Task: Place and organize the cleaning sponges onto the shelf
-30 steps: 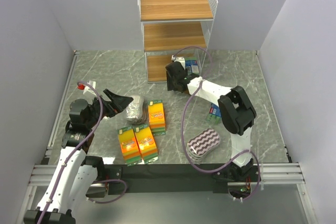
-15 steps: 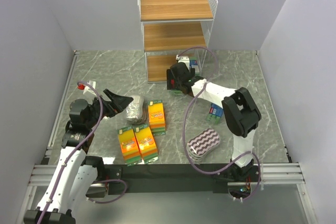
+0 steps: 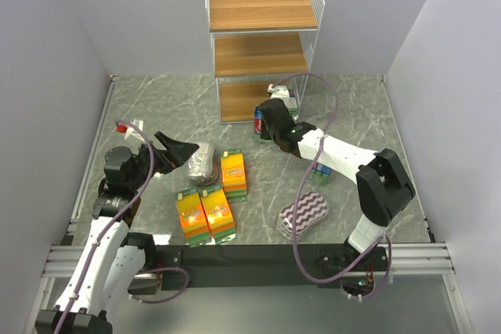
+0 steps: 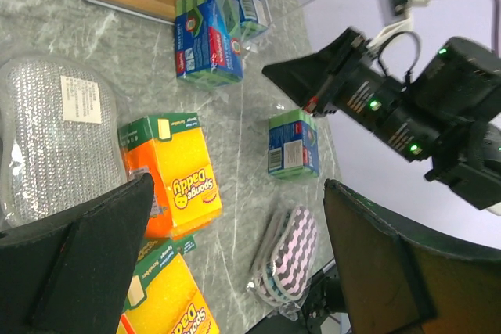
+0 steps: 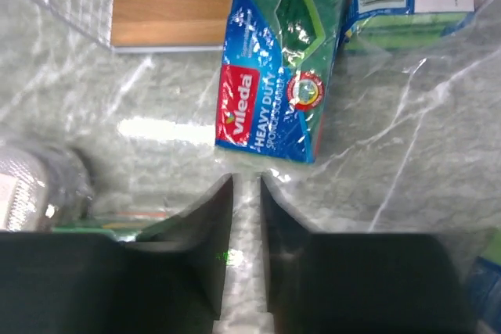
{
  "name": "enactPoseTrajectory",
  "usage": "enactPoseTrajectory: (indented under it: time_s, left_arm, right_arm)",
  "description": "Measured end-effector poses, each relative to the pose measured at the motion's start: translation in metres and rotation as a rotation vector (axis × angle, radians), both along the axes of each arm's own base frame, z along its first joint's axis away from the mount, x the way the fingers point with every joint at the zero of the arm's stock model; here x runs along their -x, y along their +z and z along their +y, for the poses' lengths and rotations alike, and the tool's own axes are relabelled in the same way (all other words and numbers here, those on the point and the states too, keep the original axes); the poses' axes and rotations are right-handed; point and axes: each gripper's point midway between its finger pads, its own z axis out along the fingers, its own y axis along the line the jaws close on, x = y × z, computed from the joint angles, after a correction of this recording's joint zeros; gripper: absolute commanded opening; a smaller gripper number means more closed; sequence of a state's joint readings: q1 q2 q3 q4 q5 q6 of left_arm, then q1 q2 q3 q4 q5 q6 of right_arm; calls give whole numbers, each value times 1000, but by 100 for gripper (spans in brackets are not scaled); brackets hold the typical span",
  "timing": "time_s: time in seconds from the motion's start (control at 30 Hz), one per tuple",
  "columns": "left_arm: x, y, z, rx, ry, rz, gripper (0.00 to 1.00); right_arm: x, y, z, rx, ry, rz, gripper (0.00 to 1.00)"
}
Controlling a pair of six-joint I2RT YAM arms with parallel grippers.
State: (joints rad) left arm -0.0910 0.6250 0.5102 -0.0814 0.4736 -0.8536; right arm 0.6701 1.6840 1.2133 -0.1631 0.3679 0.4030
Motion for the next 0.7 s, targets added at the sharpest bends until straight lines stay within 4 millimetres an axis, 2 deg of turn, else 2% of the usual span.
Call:
enactPoseTrajectory:
  time_s: [0.07,0.23,0.5,0.6,0.7]
  left_arm:
    - [-1,2,0,3,0,-7,96]
    - [-2,3,0,5,0,-14,96]
    - [-3,2,-1,5,0,-8,96]
    - [-3,2,-1,5,0,-8,96]
    - [-3,2,0,4,0,-8,96]
  right_arm:
    - [5,-9,0,-14,-4,27,0]
    - [19,-45,1,-4,-1,134,0]
    - [26,-98,8,16,8,256,0]
    - [20,-108,11,26,-4,275,0]
    - [9,-108,16,16,-20,266,0]
